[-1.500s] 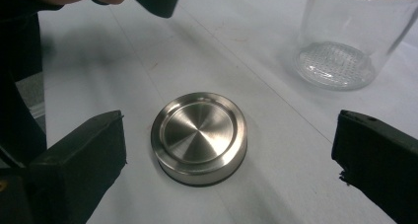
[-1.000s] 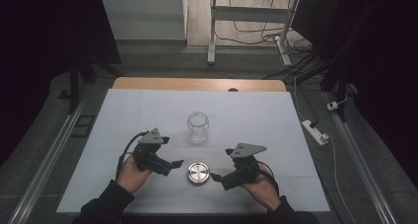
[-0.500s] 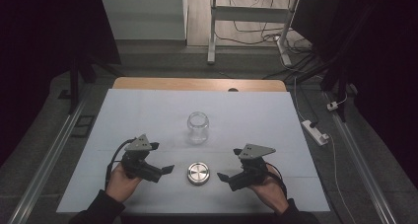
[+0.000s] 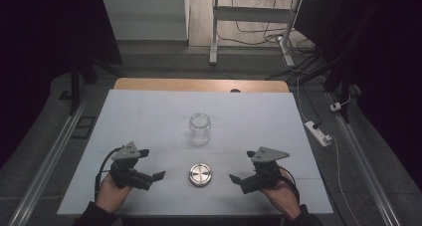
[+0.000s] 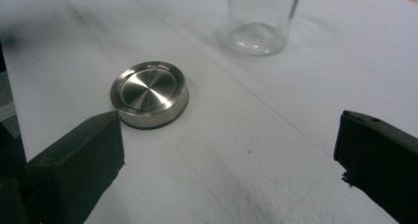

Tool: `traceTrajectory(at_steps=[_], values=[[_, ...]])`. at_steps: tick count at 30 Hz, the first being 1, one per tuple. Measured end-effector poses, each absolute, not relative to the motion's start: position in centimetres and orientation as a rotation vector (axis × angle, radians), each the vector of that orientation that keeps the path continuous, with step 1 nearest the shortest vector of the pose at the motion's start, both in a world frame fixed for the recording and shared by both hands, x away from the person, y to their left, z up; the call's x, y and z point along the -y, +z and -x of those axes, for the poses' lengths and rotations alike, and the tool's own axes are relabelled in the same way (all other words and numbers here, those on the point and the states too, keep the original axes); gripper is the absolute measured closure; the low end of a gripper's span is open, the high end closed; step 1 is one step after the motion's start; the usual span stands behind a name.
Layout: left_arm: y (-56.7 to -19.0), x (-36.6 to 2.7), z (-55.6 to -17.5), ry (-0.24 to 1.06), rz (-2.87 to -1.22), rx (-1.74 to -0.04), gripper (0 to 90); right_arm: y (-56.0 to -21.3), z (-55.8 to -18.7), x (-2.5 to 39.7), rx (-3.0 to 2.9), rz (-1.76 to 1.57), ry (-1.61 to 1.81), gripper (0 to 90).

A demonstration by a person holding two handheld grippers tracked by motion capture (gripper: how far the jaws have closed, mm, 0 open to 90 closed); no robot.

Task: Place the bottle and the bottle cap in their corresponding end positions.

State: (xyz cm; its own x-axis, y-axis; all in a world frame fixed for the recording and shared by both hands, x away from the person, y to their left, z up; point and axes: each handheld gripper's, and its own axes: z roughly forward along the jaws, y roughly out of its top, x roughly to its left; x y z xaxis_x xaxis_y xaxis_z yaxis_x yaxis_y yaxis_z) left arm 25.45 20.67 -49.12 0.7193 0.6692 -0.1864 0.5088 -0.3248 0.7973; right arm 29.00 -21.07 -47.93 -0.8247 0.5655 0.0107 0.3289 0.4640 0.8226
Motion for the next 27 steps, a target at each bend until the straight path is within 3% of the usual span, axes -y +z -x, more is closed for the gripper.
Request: traceTrajectory(at_steps=[27], values=[[-50.9,-25.4,-21.1,0.251,-1.936,-1.058,0.0,-48.7,-27.4,27.7,-2.336,-1.012,1.244,0.0]])
